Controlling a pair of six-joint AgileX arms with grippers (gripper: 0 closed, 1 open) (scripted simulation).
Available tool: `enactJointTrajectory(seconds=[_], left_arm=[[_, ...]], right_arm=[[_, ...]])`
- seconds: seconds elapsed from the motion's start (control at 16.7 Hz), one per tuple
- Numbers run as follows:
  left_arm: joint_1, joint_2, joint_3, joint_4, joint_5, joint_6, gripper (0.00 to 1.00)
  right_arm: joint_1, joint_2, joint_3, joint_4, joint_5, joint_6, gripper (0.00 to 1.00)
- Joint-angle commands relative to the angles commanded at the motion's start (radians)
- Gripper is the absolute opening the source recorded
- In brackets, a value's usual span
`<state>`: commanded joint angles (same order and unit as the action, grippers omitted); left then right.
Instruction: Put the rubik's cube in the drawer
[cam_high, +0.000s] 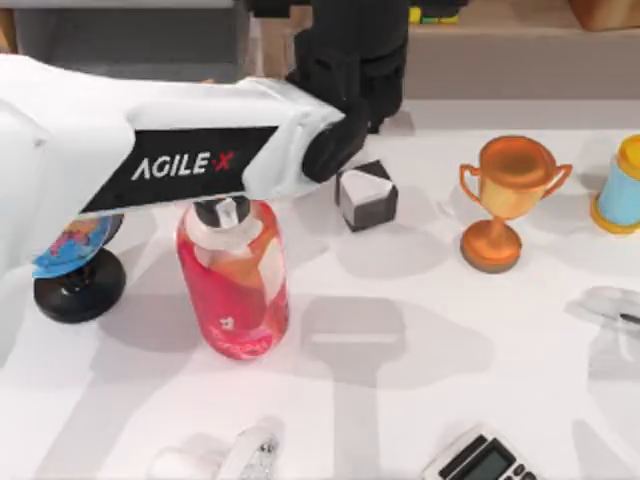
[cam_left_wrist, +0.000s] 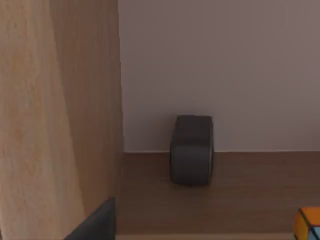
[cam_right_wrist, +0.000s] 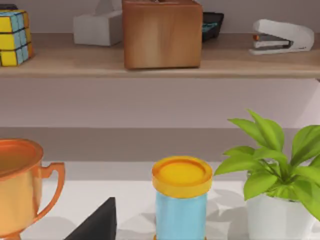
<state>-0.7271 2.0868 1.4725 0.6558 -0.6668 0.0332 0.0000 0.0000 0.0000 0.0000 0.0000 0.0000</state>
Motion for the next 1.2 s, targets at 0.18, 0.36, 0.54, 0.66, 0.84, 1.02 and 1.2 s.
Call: enactJointTrajectory(seconds=[0.18,0.36,0.54,0.66,0.84,1.02,1.2], left_arm=[[-0.068,0.21,0.139,0.054,-0.069,-0.006,1.0],[-0.106,0.332,0.223,0.084,-0.114,-0.015,1.0],[-0.114,0.364,0.243,0.091,-0.126,-0.018,1.0],[-0.114,0.364,0.243,0.091,-0.126,-0.018,1.0],[-0.11,0.364,0.241,0.087,-0.124,-0.018,1.0],[-0.11,0.385,0.301,0.051,-0.122,-0.019,1.0],[-0.093,0.431,0.41,-0.009,-0.104,-0.018,1.0]], right_arm=[[0.0,0.0,0.0,0.0,0.0,0.0,1.0],[0.0,0.0,0.0,0.0,0.0,0.0,1.0],[0.0,0.0,0.0,0.0,0.0,0.0,1.0],[0.0,0.0,0.0,0.0,0.0,0.0,1.0],[0.0,0.0,0.0,0.0,0.0,0.0,1.0],[0.0,0.0,0.0,0.0,0.0,0.0,1.0],[0.0,0.0,0.0,0.0,0.0,0.0,1.0]])
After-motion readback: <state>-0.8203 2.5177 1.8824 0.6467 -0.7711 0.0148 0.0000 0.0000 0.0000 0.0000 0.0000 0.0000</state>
